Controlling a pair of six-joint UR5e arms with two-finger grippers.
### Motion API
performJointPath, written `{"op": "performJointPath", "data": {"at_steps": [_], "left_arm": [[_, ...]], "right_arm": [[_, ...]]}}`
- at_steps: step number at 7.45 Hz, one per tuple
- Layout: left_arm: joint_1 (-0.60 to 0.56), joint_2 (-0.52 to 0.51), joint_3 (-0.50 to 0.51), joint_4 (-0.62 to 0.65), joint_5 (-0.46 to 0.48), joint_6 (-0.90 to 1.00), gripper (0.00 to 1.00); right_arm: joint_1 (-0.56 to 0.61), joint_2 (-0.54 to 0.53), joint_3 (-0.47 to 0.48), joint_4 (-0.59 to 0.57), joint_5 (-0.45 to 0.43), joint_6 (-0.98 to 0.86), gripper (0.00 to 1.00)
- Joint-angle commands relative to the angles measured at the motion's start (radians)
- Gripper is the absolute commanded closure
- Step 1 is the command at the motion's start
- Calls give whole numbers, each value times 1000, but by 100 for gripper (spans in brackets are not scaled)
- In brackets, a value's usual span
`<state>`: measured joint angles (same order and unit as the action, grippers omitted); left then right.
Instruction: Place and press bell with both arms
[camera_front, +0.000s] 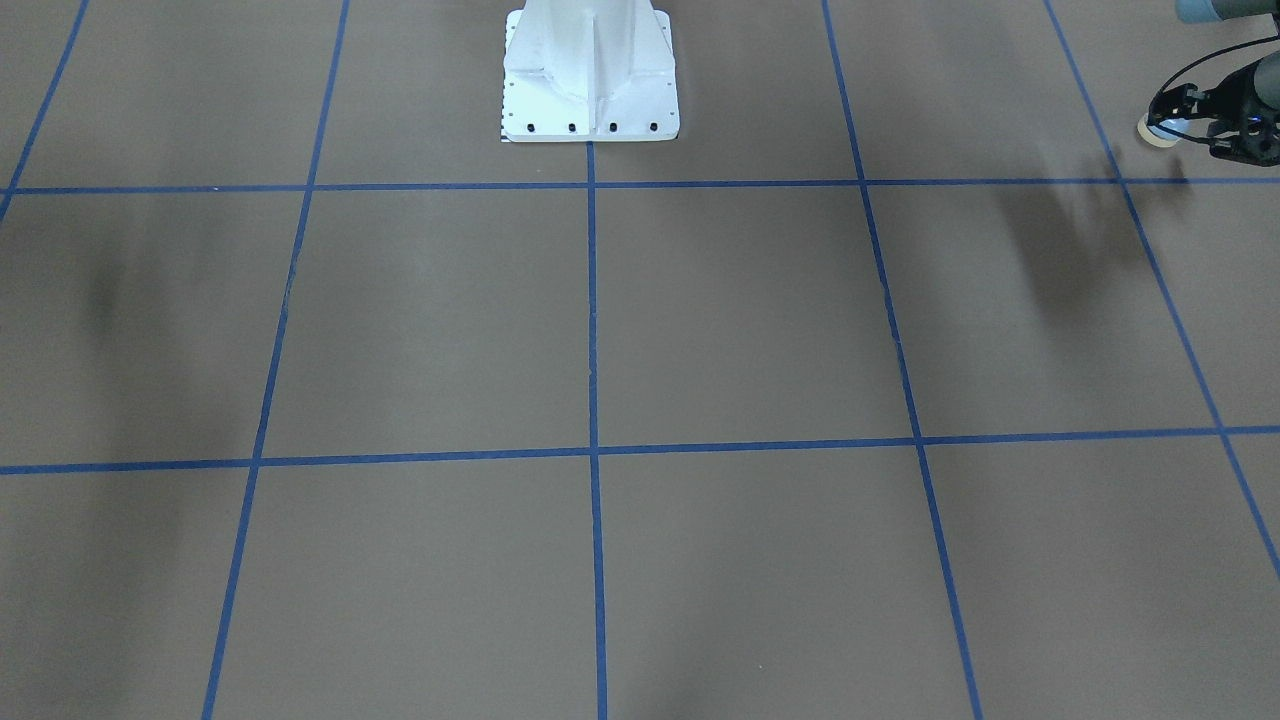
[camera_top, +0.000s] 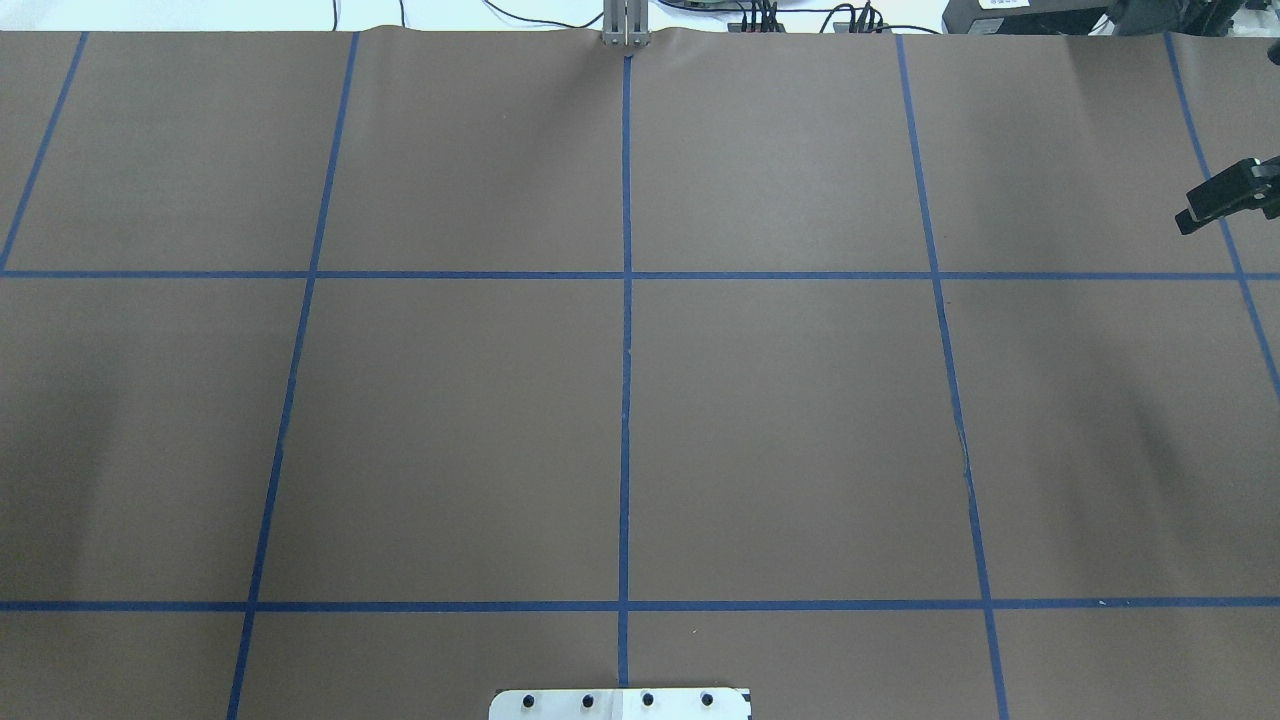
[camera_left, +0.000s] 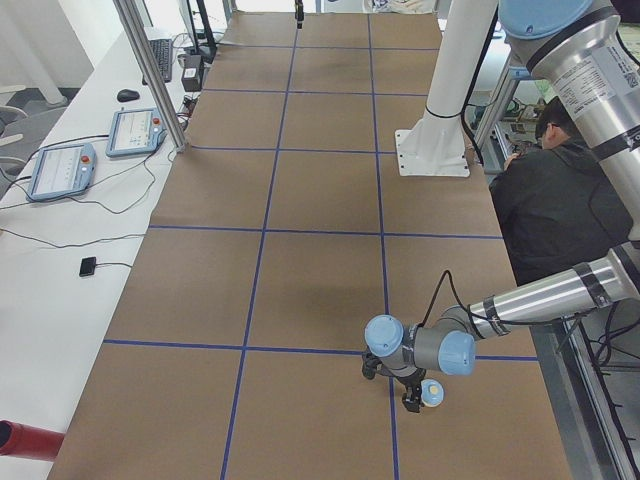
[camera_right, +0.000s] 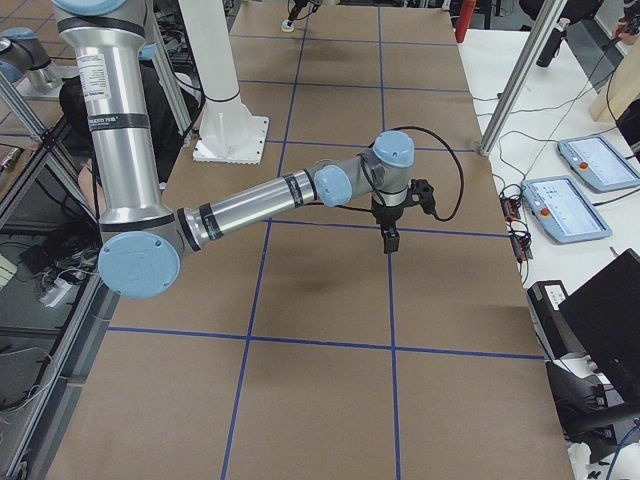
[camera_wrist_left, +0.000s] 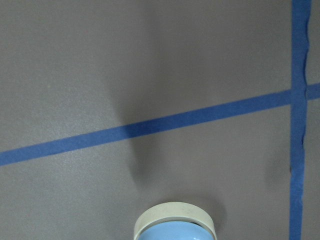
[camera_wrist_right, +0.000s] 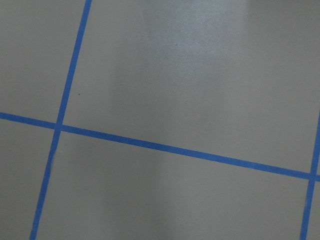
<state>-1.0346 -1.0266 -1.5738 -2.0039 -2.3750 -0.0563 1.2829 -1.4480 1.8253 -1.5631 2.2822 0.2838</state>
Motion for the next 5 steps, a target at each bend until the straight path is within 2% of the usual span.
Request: {"op": "performJointPath", "data": {"at_steps": [1, 5], "left_arm": [[56, 0, 5, 1, -1, -39, 0], [79, -1, 32, 2, 3, -50, 0]], "right_arm": [[-1, 0, 0, 0, -1, 0, 0], [-2, -2, 0, 0, -1, 0, 0]]}}
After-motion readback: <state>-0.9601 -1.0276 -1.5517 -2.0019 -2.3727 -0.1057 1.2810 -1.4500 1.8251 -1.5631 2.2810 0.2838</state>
